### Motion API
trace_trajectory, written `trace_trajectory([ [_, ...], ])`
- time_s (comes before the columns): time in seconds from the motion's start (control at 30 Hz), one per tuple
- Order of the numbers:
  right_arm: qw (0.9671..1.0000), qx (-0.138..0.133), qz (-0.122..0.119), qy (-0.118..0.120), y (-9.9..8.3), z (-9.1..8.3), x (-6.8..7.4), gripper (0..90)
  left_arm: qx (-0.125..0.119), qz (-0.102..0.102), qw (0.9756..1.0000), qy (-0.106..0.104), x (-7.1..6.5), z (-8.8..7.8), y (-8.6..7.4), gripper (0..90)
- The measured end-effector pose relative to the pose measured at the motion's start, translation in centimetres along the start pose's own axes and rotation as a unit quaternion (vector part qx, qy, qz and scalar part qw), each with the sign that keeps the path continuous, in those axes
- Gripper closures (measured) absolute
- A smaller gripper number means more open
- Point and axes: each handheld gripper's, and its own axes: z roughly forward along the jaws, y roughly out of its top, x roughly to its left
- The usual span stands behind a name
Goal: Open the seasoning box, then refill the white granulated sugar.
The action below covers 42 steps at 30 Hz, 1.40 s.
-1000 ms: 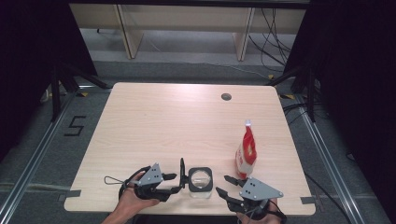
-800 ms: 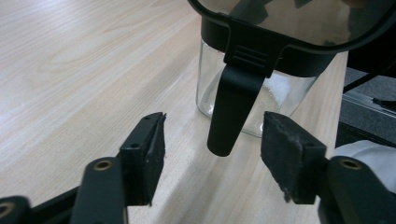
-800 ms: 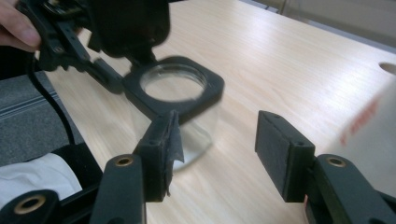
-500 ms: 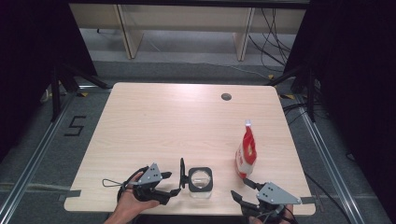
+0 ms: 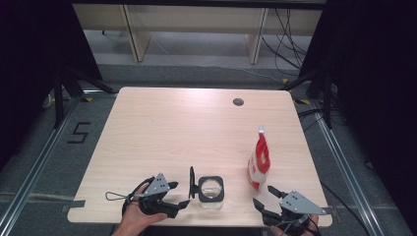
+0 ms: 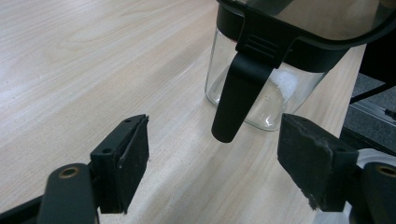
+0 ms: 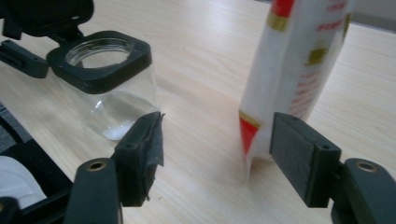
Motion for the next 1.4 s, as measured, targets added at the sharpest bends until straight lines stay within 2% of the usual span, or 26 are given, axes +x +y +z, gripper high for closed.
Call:
trace_trajectory([
  [0.07, 1.0, -0.005, 0.002, 0.0, -0.1, 0.2, -0.3, 32.7, -0.002, -0.001, 1.0, -0.001, 0.0, 0.0, 0.0, 24.6],
  [0.1, 0.9998, 0.001, 0.02, -0.009, -0.2, 0.0, -0.1, 32.0, 0.001, 0.001, 1.0, 0.0, 0.1, 0.0, 0.0, 24.6],
  [0.17, 0.9999, -0.004, 0.004, -0.009, -0.2, 0.2, -0.5, 30.0, 0.0, 0.001, 1.0, -0.002, 0.1, 0.0, 0.1, 24.5],
  [0.23, 0.9998, -0.005, 0.015, -0.011, -0.3, 0.3, -0.6, 27.7, -0.004, 0.007, 1.0, -0.001, 0.2, 0.0, 0.0, 24.5],
  [0.27, 0.9998, -0.003, 0.009, -0.016, -0.4, 0.3, -0.7, 27.7, -0.002, 0.004, 1.0, 0.002, 0.2, 0.0, 0.1, 24.5],
  [0.37, 0.9997, -0.006, 0.021, -0.014, -0.6, 0.5, -0.8, 26.4, -0.003, -0.017, 0.9998, -0.011, 0.1, 0.0, 0.1, 24.4],
  [0.4, 0.9996, -0.005, 0.018, -0.019, -0.6, 0.5, -0.9, 25.5, -0.011, -0.023, 0.9996, -0.016, -0.1, 0.1, 0.1, 24.4],
  [0.47, 0.9996, -0.005, 0.019, -0.02, -0.7, 0.6, -1.0, 25.3, -0.002, -0.015, 0.9998, -0.013, -0.1, 0.0, 0.2, 24.4],
  [0.53, 0.9995, -0.004, 0.015, -0.028, -0.7, 0.5, -1.2, 25.2, -0.006, -0.021, 0.9996, -0.018, -0.1, 0.2, 0.1, 24.2],
  [0.63, 0.9992, -0.007, 0.02, -0.033, -0.8, 0.6, -1.2, 23.8, -0.012, -0.017, 0.9996, -0.018, -0.1, 0.3, 0.1, 24.1],
  [0.7, 0.9994, -0.004, 0.02, -0.027, -0.8, 0.8, -1.4, 22.3, 0.003, -0.007, 0.9999, -0.009, 0.1, 0.1, 0.2, 24.1],
  [0.73, 0.9987, -0.003, 0.04, -0.031, -0.8, 0.8, -1.1, 22.1, -0.007, -0.02, 0.9996, -0.017, -0.1, 0.2, 0.1, 24.0],
  [0.77, 0.9994, -0.001, 0.023, -0.025, -0.8, 1.1, -1.5, 21.8, -0.007, -0.019, 0.9996, -0.018, -0.1, 0.2, 0.1, 24.0],
  [0.83, 0.999, -0.002, 0.033, -0.031, -0.9, 1.4, -1.4, 20.7, -0.004, -0.02, 0.9997, -0.016, -0.2, 0.2, 0.2, 23.9],
  [0.87, 0.9993, -0.001, 0.021, -0.031, -0.9, 1.5, -1.6, 19.9, -0.003, -0.013, 0.9997, -0.018, -0.2, 0.1, 0.2, 23.9],
  [0.9, 0.9987, 0.001, 0.037, -0.035, -0.9, 1.6, -1.4, 19.4, -0.006, -0.008, 0.9997, -0.021, -0.2, 0.1, 0.3, 23.9],
  [1.0, 0.9985, -0.011, 0.026, -0.046, -0.7, 2.2, -1.9, 16.9, -0.005, -0.012, 0.9997, -0.021, -0.3, 0.1, 0.2, 23.9],
  [1.03, 0.9975, -0.007, 0.042, -0.056, -0.6, 2.3, -1.7, 16.7, -0.003, -0.011, 0.9997, -0.021, -0.3, 0.0, 0.2, 23.9],
  [1.07, 0.9979, -0.015, 0.017, -0.061, -0.5, 2.5, -2.1, 16.0, -0.003, -0.011, 0.9997, -0.021, -0.3, 0.1, 0.2, 23.9],
  [1.1, 0.9979, -0.013, 0.023, -0.059, -0.5, 2.7, -2.1, 16.1, 0.003, -0.006, 0.9999, -0.012, -0.2, 0.0, 0.2, 23.9],
  [1.13, 0.9979, -0.013, 0.022, -0.06, -0.5, 2.9, -2.2, 16.1, -0.01, -0.018, 0.9996, -0.017, -0.3, 0.1, 0.1, 23.9],
  [1.17, 0.9976, -0.021, 0.008, -0.065, -0.5, 3.2, -2.4, 16.1, -0.01, -0.012, 0.9998, -0.016, -0.1, 0.1, 0.2, 23.9],
  [1.2, 0.9976, -0.019, 0.018, -0.064, -0.5, 3.3, -2.3, 16.1, -0.003, -0.003, 0.9999, -0.013, 0.1, -0.1, 0.2, 23.9],
  [1.23, 0.9976, -0.017, 0.018, -0.065, -0.4, 3.5, -2.4, 16.2, -0.012, -0.022, 0.9995, -0.017, -0.1, 0.0, 0.2, 23.9],
  [1.33, 0.9969, -0.018, 0.023, -0.073, -0.1, 3.8, -2.2, 16.1, -0.01, -0.024, 0.9995, -0.018, -0.1, 0.0, 0.1, 23.9],
  [1.4, 0.9966, -0.027, 0.006, -0.078, 0.2, 4.3, -2.5, 16.0, -0.008, -0.014, 0.9996, -0.021, 0.0, 0.1, 0.2, 23.9],
])
